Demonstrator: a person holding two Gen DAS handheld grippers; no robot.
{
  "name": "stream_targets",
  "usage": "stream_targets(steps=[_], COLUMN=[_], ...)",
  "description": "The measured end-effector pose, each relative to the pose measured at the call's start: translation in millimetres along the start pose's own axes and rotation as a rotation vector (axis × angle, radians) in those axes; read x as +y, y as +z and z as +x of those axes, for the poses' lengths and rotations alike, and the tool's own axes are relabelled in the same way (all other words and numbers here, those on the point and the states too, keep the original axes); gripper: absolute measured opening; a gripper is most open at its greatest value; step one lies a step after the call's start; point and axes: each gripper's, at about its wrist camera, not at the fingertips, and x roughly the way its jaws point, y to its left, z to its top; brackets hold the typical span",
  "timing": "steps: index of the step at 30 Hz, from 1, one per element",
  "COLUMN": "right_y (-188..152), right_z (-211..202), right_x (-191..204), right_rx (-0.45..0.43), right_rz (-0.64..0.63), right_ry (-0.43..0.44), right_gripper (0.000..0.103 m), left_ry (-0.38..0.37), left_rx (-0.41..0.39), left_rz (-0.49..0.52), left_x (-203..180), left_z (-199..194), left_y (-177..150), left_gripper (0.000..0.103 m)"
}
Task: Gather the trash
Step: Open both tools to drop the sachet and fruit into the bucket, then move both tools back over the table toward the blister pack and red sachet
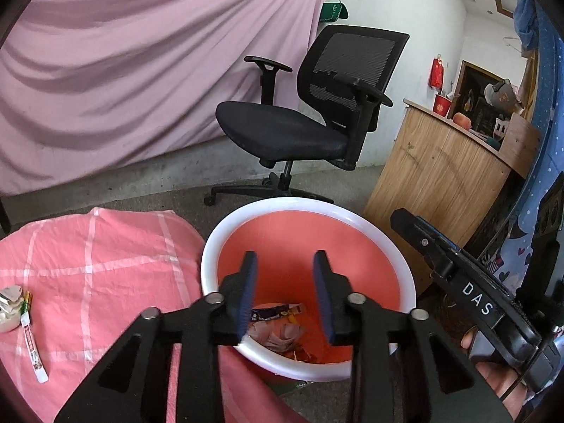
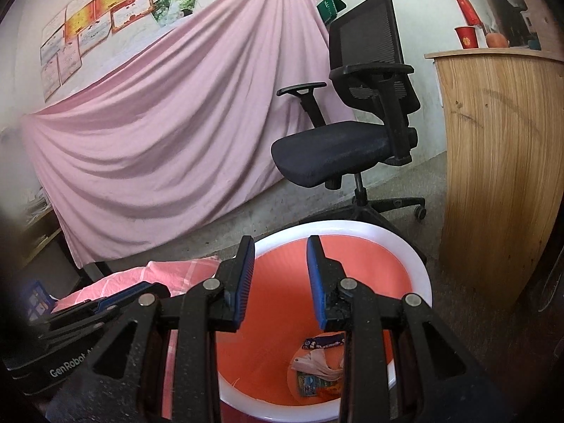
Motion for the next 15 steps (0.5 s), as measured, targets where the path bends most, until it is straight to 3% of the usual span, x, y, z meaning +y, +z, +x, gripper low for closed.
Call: stream_targets(steps=[13, 15], right_y=[4, 4], right_z=[-1, -2], right_x=[-4, -4], right_rx=[-0.006, -0.01], right_rz=[0.017, 0.018], right_ry=[-0.001, 0.003], right_gripper=[0.061, 0.064], left_ry=[0.047, 0.057], left_rx=[-0.02, -0.026], left_rz=[-0.027, -0.034], left_x=[13, 15], left_z=[-13, -18], left_y=[-1, 0], left_gripper=[0.035, 0.04])
